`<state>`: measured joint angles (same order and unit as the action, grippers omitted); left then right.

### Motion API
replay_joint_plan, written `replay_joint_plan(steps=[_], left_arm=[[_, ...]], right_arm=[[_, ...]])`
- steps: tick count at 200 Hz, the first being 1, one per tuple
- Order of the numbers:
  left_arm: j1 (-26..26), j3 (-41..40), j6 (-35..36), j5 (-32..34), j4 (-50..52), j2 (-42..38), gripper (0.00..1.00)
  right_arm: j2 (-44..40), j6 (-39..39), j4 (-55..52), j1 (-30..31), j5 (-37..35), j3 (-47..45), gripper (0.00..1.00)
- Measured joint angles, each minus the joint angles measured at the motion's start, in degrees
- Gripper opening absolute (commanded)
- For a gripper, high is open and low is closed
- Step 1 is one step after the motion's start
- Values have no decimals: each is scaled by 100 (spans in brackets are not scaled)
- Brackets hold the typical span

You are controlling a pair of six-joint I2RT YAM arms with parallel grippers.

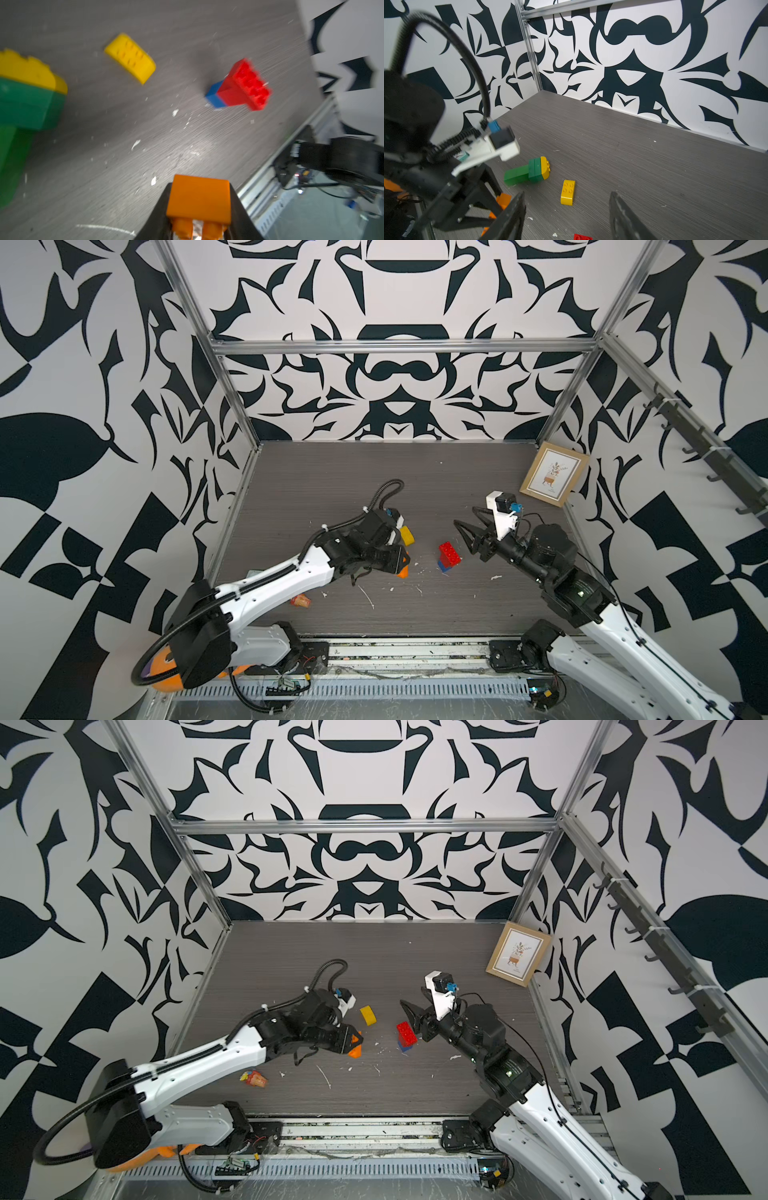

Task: Assemble an ice cream with lego
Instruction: Pick up the lego brick from the center of the board, then place the lego brick at the center of the board.

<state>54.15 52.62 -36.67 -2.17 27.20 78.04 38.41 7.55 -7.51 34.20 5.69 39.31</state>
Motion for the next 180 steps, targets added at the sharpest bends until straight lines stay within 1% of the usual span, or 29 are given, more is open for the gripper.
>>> replay_joint_plan(steps=[5,20,42,49,59,63,78,95,105,107,111,125,137,149,162,176,180], left_arm=[[48,-28,-109,98,61,175,19],[105,-68,-372,295,234,638,20],[107,-68,-601,442,262,1150,26],[107,-66,-654,466,260,1285,33],[105,-7,-702,463,271,1414,49],[105,15,-732,481,271,1440,54],[107,48,-780,555,299,1537,64],[107,48,-802,629,382,1545,83],[105,48,-807,669,398,1519,84],[105,48,-785,686,396,1510,87],[105,48,-820,713,409,1495,89],[98,50,-787,824,470,1311,91],[68,48,-730,931,516,979,93],[-2,44,-621,1019,544,422,95],[-186,37,-474,1086,557,-339,97],[-527,9,-302,1143,564,-1165,100],[-634,-11,-240,1165,557,-1379,100]], right_arm=[[44,31,-107,0,-11,48,62],[249,155,-490,0,9,223,62],[614,402,-953,0,190,450,61],[743,481,-1049,2,251,474,62],[901,595,-1231,9,334,479,63],[938,623,-1298,20,354,476,63],[1029,754,-1558,61,389,476,64],[1054,887,-1759,151,398,476,64],[1084,944,-1888,245,369,483,64],[1102,957,-1917,278,365,485,64],[1134,988,-1974,332,339,498,64],[1353,1110,-2199,647,175,612,62],[1674,1248,-2369,1150,-120,802,62],[2114,1414,-2485,1794,-404,1056,63],[2656,1626,-2496,2323,-601,1320,68],[3276,1875,-2413,2708,-748,1532,68],[3462,1965,-2376,2782,-780,1572,68]])
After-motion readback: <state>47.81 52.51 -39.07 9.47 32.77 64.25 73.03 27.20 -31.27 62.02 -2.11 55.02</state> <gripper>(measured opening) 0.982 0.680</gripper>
